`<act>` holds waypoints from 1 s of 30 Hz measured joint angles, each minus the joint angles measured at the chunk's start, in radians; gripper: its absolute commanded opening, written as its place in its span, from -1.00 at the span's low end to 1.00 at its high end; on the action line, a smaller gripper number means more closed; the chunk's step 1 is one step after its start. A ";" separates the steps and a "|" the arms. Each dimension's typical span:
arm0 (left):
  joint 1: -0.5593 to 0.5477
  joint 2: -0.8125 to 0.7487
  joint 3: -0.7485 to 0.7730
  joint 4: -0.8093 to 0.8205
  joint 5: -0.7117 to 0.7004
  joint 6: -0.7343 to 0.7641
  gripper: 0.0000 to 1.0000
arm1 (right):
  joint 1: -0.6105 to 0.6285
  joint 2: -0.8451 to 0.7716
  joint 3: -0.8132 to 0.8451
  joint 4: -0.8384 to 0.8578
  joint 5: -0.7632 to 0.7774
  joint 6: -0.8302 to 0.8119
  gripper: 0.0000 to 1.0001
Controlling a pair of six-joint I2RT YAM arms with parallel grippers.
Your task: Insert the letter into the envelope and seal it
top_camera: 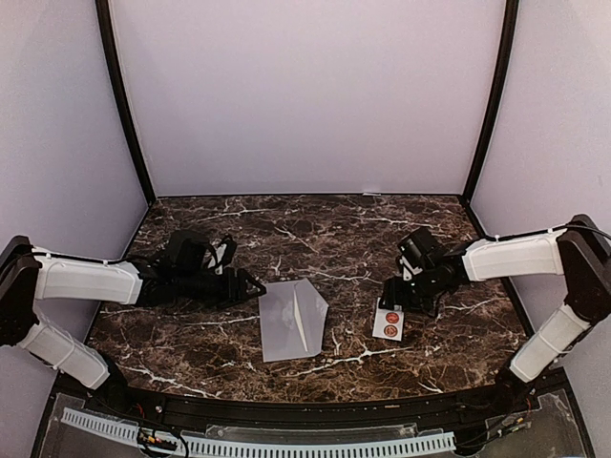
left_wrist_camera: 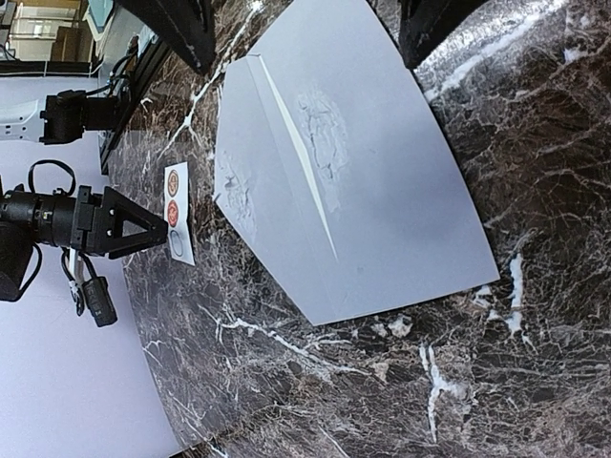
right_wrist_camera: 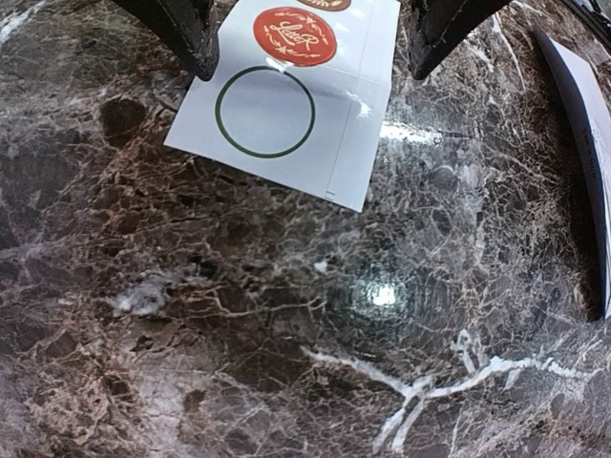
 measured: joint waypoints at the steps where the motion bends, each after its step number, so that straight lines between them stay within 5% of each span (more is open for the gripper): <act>1: -0.001 0.000 0.000 0.000 0.000 0.000 0.29 | 0.000 0.009 0.000 0.006 -0.005 -0.002 0.29; 19: -0.032 0.037 0.016 0.028 0.013 -0.015 0.28 | 0.107 0.128 0.050 0.193 -0.123 0.002 0.25; 30: -0.164 0.295 0.270 0.133 0.065 -0.056 0.26 | 0.108 0.056 0.093 0.121 -0.146 0.003 0.36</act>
